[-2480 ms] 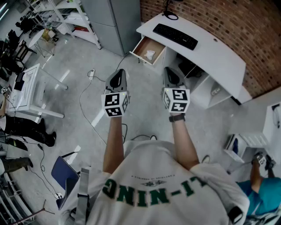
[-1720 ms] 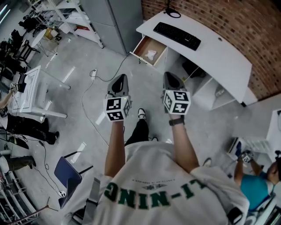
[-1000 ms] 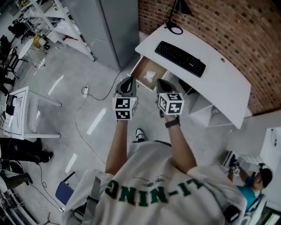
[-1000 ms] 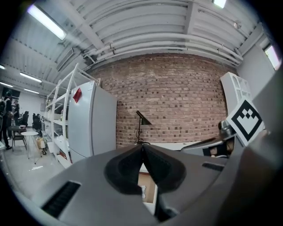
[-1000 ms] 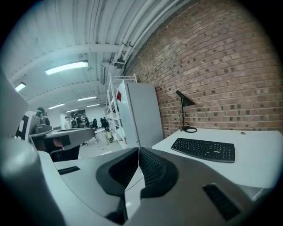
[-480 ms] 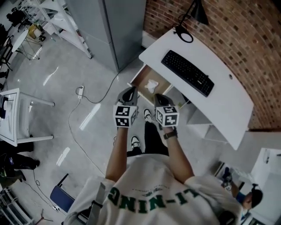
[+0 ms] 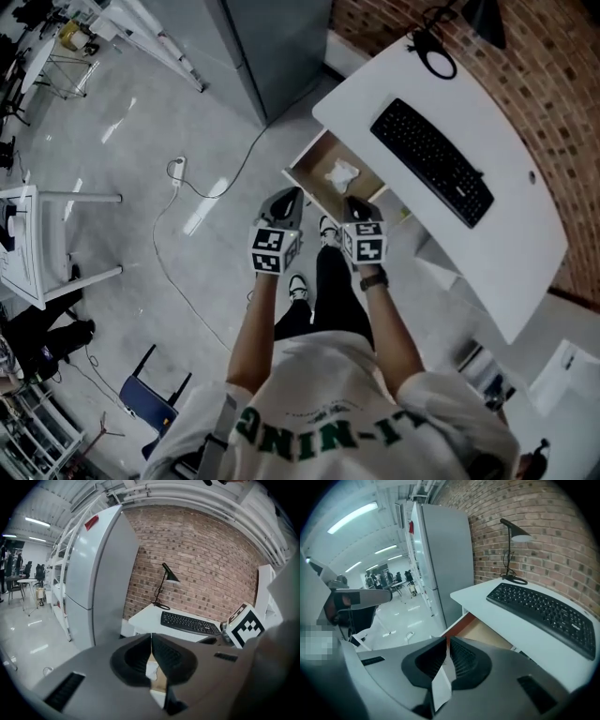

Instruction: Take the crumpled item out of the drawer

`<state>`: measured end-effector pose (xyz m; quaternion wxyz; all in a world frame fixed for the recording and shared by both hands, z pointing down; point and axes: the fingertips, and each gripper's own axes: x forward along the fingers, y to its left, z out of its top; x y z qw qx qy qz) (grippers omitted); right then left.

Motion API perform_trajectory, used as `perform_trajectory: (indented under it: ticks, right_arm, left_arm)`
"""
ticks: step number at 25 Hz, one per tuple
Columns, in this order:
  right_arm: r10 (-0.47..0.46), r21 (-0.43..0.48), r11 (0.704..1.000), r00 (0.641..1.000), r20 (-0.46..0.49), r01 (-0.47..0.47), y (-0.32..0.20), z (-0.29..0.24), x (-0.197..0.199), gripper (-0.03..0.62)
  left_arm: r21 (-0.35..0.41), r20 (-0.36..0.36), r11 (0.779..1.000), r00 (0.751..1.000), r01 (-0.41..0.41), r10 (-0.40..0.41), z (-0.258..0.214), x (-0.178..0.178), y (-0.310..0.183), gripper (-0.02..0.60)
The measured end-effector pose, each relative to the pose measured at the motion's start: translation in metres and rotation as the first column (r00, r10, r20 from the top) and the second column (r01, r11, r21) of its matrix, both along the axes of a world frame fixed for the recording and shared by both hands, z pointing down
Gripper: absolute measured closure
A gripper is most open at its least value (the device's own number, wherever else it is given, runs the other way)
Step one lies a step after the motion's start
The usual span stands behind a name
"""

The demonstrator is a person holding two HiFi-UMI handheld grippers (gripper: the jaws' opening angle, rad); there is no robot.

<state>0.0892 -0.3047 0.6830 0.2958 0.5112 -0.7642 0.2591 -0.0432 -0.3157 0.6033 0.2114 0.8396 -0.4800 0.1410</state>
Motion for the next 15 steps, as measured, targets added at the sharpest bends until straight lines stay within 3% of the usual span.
perform_trajectory:
  ticks: [3,15]
  right_arm:
    - [0.01,-0.039,0.999,1.0,-0.008,-0.01,-0.012,0.034,0.004,0.589]
    - [0.035,-0.189,0.981,0.999,-0.012,-0.036,-0.053,0.131,0.005,0.588]
  left_arm:
    - [-0.052,0.026,0.999,1.0,-0.011,0.012,0.03,0.002,-0.013,0.58]
    - [-0.101,0.007,0.995,1.0,-0.013,0.014,0.099,0.019,-0.062,0.58]
